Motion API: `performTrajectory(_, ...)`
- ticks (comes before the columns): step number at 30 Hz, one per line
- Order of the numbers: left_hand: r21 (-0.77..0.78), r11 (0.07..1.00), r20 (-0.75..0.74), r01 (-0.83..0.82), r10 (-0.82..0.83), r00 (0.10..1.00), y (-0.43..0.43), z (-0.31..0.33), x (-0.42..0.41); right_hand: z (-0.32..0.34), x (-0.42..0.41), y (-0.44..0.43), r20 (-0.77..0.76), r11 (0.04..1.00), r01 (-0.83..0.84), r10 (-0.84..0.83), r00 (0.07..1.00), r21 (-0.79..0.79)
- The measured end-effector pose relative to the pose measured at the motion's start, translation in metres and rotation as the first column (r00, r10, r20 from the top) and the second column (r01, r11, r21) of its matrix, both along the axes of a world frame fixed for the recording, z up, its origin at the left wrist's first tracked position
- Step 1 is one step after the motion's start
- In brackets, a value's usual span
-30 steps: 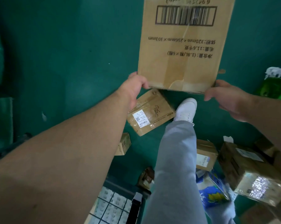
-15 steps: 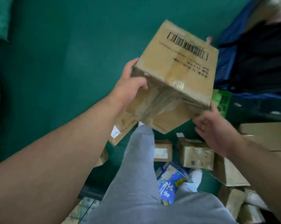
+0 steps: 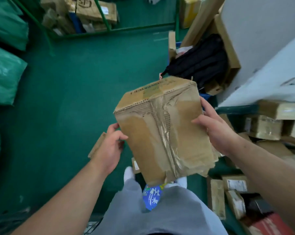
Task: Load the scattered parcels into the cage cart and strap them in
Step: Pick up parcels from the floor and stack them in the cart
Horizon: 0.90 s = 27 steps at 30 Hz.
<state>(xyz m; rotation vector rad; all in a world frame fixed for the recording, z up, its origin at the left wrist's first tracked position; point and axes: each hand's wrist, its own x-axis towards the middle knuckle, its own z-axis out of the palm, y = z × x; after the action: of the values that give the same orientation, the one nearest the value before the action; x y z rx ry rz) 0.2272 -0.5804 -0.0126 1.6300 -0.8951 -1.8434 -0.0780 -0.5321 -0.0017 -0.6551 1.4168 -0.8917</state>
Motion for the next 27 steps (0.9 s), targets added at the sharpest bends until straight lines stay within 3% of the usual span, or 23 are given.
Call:
performTrajectory(4, 0.081, 0.996, -0.087, 0.040, -0.033, 0.996, 0.050, 0.014, 0.009, 0.033, 0.004, 0.053, -0.031, 0.999, -0.052, 0.052, 0.998, 0.003)
performTrajectory(13, 0.052, 0.993, -0.138, 0.104, -0.096, 0.986, 0.134, 0.023, 0.063, 0.071, 0.083, 0.167, -0.131, 1.000, -0.020, 0.021, 0.991, 0.006)
performTrajectory(18, 0.198, 0.979, -0.285, -0.042, 0.098, 0.953, 0.186, 0.026, 0.103, 0.085, 0.126, 0.226, -0.203, 0.967, 0.236, -0.213, 0.956, 0.099)
performTrajectory(22, 0.172, 0.985, -0.420, -0.023, 0.094, 0.903, 0.212, 0.048, 0.104, 0.097, 0.134, 0.249, -0.101, 0.958, 0.243, -0.229, 0.968, 0.153)
performTrajectory(27, 0.073, 0.968, -0.399, -0.240, 0.249, 0.882, 0.232, 0.081, 0.098, 0.104, 0.104, 0.266, 0.078, 0.935, 0.350, -0.354, 0.932, 0.054)
